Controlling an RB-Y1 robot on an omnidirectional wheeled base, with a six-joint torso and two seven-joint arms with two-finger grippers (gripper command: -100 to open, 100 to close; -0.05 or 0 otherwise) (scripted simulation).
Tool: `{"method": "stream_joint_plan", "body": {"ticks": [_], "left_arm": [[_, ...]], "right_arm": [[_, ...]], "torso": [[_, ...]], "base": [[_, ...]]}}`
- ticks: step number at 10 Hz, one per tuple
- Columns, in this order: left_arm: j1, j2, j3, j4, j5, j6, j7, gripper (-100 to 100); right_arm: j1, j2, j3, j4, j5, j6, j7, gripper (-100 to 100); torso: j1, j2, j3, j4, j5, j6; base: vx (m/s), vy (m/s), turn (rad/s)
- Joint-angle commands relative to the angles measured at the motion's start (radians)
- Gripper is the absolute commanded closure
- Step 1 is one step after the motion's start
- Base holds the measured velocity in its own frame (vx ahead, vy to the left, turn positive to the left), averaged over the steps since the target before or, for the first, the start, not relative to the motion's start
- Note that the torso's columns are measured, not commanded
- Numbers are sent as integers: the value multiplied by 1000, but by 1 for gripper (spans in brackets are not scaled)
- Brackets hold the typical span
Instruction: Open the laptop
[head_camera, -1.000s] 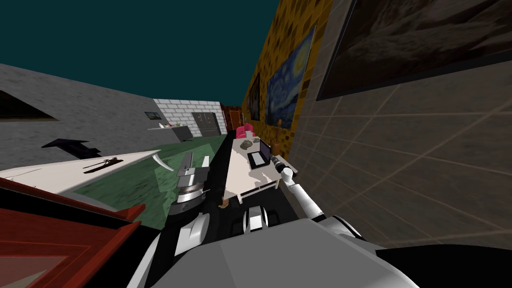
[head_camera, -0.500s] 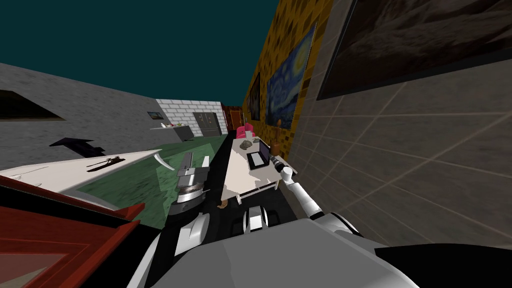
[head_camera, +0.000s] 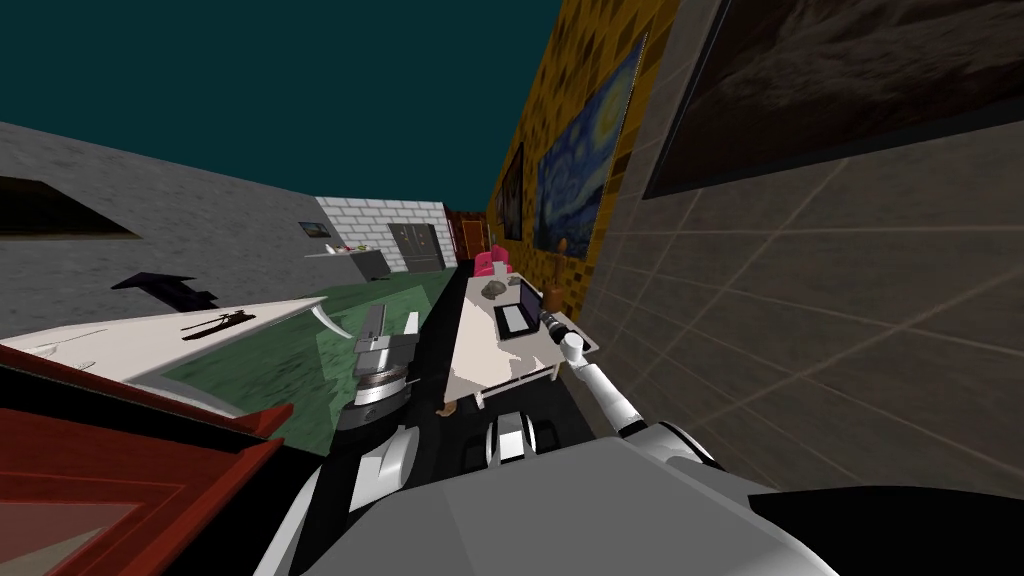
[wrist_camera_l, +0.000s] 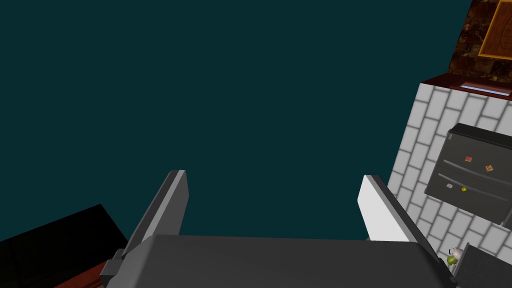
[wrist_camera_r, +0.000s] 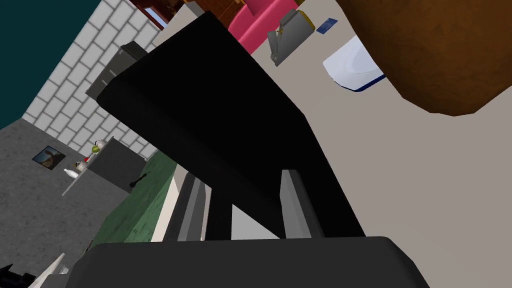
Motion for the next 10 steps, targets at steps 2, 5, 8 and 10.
{"method": "stream_joint_plan", "body": {"ticks": [2,5,8,10], "left_arm": [[0,0,0,0,0,0,0,0],[0,0,0,0,0,0,0,0],[0,0,0,0,0,0,0,0],[0,0,0,0,0,0,0,0]], "right_arm": [[-6,38,3,6,91,-27,87,100],[-10,53,9,9,142,-45,127,100],[-13,68,15,11,193,-64,167,100],[-15,51,40,16,187,-88,146,100]], "torso": [[2,-2,-1,0,2,1],[2,-2,-1,0,2,1],[1,-2,-1,0,2,1],[0,-2,-1,1,2,3]], "base": [[-30,15,40],[-27,14,41],[-17,8,36],[-3,3,0]]}}
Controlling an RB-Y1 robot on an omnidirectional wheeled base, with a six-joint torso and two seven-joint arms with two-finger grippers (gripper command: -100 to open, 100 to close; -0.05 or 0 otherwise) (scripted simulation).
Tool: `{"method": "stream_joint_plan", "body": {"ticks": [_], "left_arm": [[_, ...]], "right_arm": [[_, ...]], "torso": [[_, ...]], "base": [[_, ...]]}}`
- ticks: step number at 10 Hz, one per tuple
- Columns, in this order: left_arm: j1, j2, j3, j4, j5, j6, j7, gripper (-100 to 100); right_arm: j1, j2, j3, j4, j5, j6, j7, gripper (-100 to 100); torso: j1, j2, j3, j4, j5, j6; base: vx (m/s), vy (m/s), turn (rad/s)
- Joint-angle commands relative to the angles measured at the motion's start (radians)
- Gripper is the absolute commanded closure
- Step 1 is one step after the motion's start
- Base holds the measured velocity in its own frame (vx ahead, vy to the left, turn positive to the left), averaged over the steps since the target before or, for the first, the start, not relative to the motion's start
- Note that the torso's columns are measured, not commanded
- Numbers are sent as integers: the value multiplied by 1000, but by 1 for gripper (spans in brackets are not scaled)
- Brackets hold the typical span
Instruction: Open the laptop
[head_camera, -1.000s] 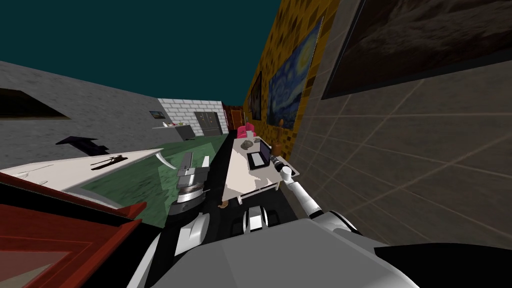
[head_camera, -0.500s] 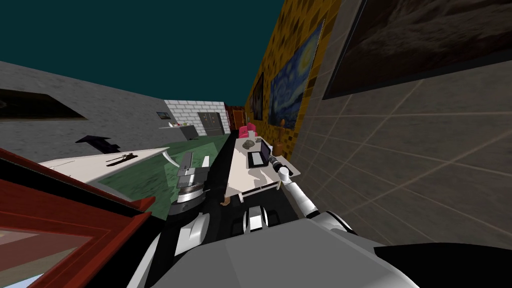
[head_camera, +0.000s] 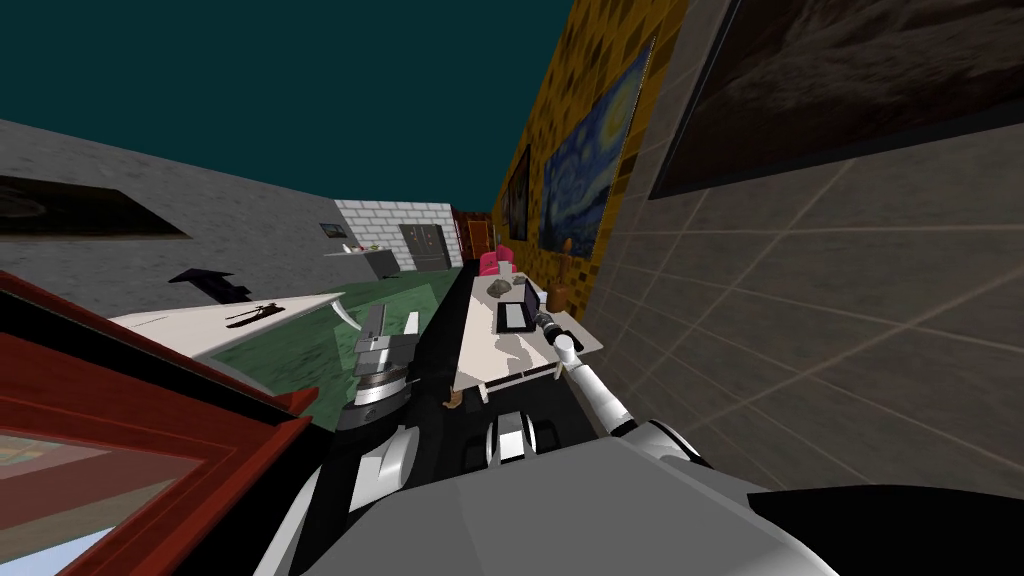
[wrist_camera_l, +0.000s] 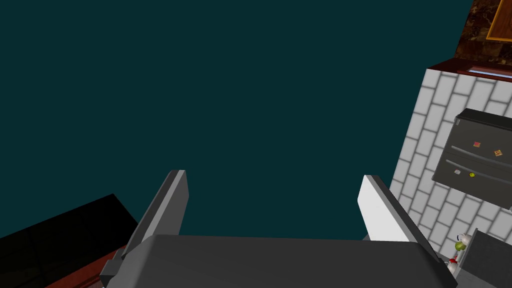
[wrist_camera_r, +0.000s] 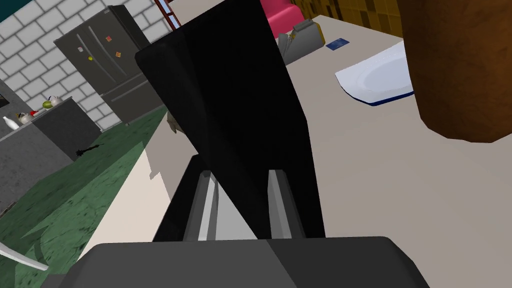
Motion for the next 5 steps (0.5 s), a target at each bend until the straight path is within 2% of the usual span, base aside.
{"method": "stream_joint_plan", "body": {"ticks": [1,2,3,5], "left_arm": [[0,0,0,0,0,0,0,0],[0,0,0,0,0,0,0,0],[0,0,0,0,0,0,0,0],[0,0,0,0,0,0,0,0]], "right_arm": [[5,10,4,5,30,-13,23,100],[9,18,12,11,58,-33,40,100],[9,18,12,11,58,-33,40,100],[18,34,29,21,114,-72,74,100]], "torso": [[0,0,0,0,0,-1],[0,0,0,-2,-1,-2],[1,-2,-1,-4,-1,-4],[2,-3,-2,-5,-1,-3]], "base": [[3,-9,46],[-1,-20,103],[-3,-18,50],[1,-16,62]]}}
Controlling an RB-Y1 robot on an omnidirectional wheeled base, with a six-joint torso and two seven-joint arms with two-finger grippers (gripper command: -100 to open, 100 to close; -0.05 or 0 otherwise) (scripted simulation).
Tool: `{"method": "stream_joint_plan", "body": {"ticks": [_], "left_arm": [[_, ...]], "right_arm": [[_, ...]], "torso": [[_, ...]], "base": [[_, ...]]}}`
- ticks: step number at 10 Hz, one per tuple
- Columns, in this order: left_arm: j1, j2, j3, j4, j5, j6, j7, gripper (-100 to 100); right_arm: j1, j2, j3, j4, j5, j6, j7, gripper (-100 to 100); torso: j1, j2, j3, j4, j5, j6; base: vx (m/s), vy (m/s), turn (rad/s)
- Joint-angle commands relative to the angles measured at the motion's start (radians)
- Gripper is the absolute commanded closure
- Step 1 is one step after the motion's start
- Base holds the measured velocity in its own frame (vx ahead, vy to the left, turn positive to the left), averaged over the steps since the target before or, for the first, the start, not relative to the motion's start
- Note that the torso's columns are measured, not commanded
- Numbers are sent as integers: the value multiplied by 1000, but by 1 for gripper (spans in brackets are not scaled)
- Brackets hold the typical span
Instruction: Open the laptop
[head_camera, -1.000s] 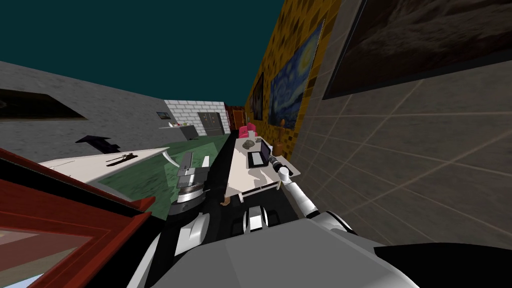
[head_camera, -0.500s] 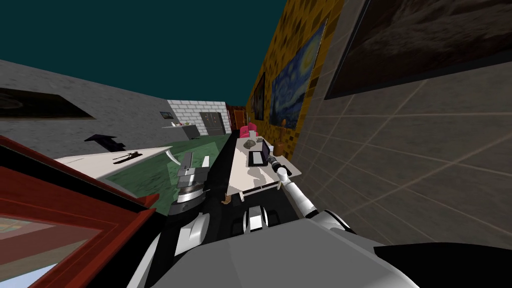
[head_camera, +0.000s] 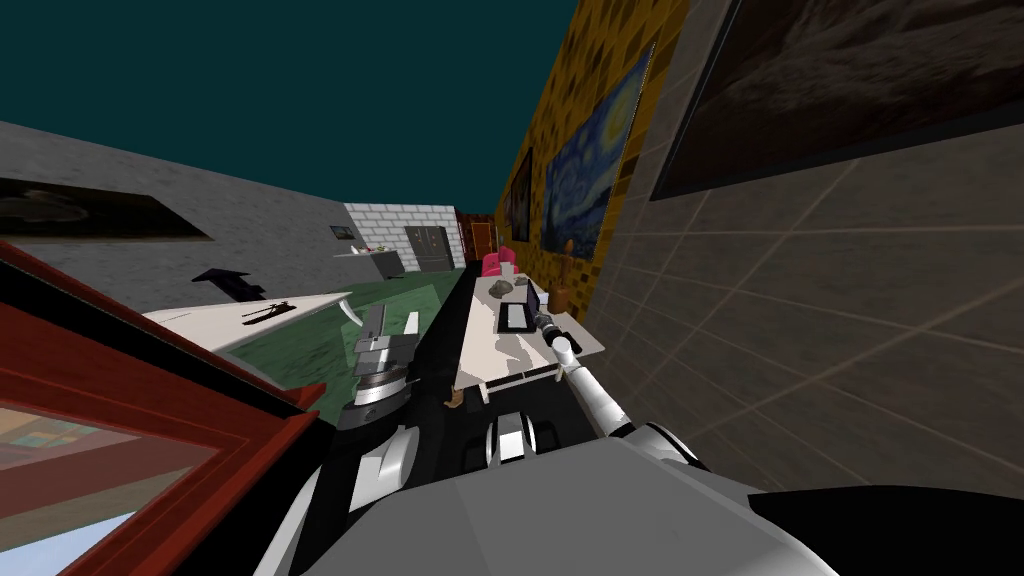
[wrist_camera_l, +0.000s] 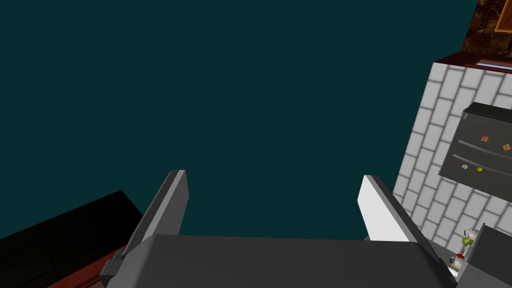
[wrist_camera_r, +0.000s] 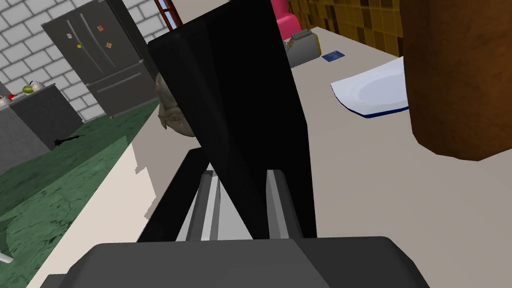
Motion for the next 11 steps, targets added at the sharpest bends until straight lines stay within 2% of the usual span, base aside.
{"method": "stream_joint_plan", "body": {"ticks": [1,6,7,8,11], "left_arm": [[0,0,0,0,0,0,0,0],[0,0,0,0,0,0,0,0],[0,0,0,0,0,0,0,0],[0,0,0,0,0,0,0,0],[0,0,0,0,0,0,0,0]], "right_arm": [[13,14,37,20,72,-55,33,100],[35,53,79,46,213,-153,118,100],[24,43,61,31,194,-143,111,100],[42,48,81,61,248,-192,137,100],[63,53,98,91,307,-234,161,100]], "torso": [[0,-1,-1,-2,-1,-1],[0,-8,-5,-7,-2,-3],[1,-9,-5,-8,-2,-5],[-1,-9,-5,-4,-1,-1],[-4,-11,-7,-10,-4,2]], "base": [[2,-22,118],[-8,-20,87],[-13,-11,16],[22,-1,111],[35,7,83]]}}
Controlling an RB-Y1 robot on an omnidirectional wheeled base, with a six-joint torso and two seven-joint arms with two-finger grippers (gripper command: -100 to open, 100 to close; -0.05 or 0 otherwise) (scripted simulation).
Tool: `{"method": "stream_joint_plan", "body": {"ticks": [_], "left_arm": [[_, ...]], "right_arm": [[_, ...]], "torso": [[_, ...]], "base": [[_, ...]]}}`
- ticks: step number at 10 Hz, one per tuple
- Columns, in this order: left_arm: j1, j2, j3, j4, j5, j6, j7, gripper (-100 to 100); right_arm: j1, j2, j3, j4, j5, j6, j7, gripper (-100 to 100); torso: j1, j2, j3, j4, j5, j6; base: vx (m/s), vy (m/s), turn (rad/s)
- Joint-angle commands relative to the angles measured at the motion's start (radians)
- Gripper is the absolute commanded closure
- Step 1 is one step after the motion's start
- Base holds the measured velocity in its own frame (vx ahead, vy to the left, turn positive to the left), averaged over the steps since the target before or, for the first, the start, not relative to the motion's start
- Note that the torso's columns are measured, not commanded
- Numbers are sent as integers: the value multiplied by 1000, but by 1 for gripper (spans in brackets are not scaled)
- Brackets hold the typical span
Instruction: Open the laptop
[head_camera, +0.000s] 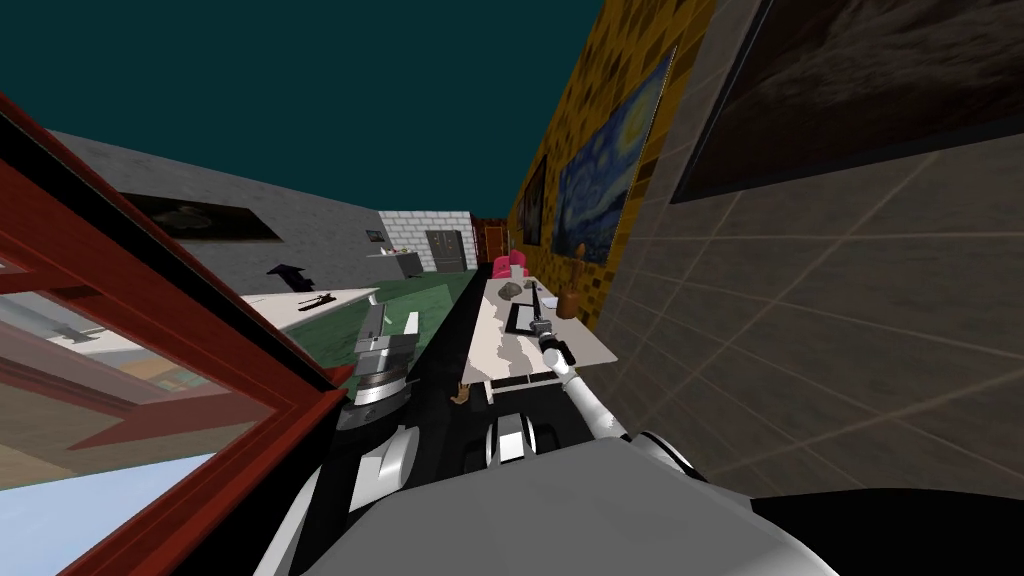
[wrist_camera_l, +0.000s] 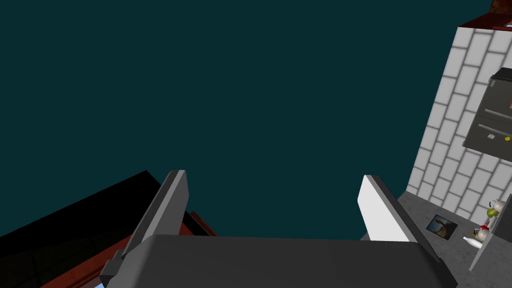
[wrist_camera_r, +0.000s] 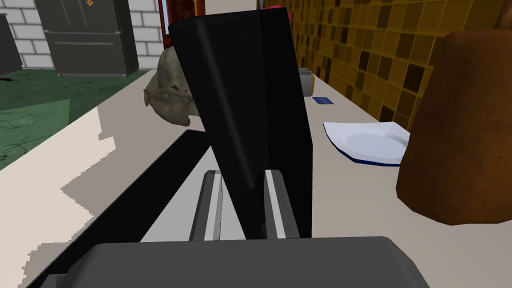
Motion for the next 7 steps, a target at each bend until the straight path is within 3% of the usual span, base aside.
{"method": "stream_joint_plan", "body": {"ticks": [1,7], "left_arm": [[0,0,0,0,0,0,0,0],[0,0,0,0,0,0,0,0]], "right_arm": [[21,1,17,36,33,-17,10,100],[62,11,52,96,142,-101,58,100]], "torso": [[-2,-1,0,-1,-1,0],[-7,6,4,0,-2,7]], "base": [[18,16,61],[24,8,60]]}}
